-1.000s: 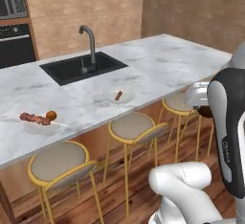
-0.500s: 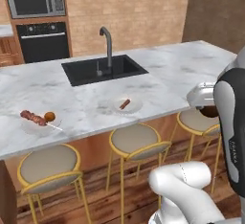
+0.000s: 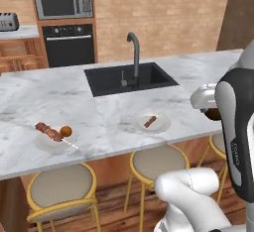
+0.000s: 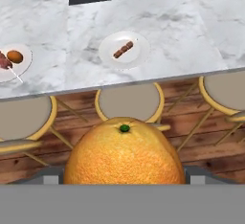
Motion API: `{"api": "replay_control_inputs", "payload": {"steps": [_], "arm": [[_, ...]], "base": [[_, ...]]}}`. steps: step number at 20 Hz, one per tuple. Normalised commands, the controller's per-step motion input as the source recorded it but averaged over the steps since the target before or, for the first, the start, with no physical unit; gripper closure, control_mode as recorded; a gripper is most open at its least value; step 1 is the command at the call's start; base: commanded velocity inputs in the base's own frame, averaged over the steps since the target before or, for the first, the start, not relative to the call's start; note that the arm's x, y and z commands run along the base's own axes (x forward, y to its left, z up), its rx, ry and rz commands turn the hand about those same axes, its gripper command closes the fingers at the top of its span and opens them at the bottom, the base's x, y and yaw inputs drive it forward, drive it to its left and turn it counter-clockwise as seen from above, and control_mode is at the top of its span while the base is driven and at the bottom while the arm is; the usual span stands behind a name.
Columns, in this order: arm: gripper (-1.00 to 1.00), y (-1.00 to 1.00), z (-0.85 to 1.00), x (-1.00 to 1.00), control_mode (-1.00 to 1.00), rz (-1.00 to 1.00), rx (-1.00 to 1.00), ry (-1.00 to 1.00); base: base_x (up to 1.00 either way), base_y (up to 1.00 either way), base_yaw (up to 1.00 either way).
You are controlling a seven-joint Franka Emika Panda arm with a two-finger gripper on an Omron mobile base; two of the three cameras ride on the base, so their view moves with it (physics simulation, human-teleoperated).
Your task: Pick up the orange and tangerine from the fridge and place one fruit on each plate on the dining counter.
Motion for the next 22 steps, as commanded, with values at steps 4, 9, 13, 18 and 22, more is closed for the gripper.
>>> {"api": "replay_control_inputs", "payload": {"steps": [4, 9, 13, 18, 22], "arm": [[1.00, 0.00, 0.00, 0.00, 1.00, 0.00, 0.00, 0.00], [1.00, 0.00, 0.00, 0.00, 1.00, 0.00, 0.00, 0.00], [1.00, 0.00, 0.00, 0.00, 1.00, 0.00, 0.00, 0.00], [1.00, 0.00, 0.00, 0.00, 1.00, 0.00, 0.00, 0.00], [1.00, -0.26, -0.20, 0.66, -1.00, 0.09, 0.00, 0.05]], "base": [[0.99, -0.34, 0.36], [0.82, -0.32, 0.38], [0.64, -0.14, 0.22], [0.38, -0.29, 0.14], [0.00, 0.00, 0.00]]}}
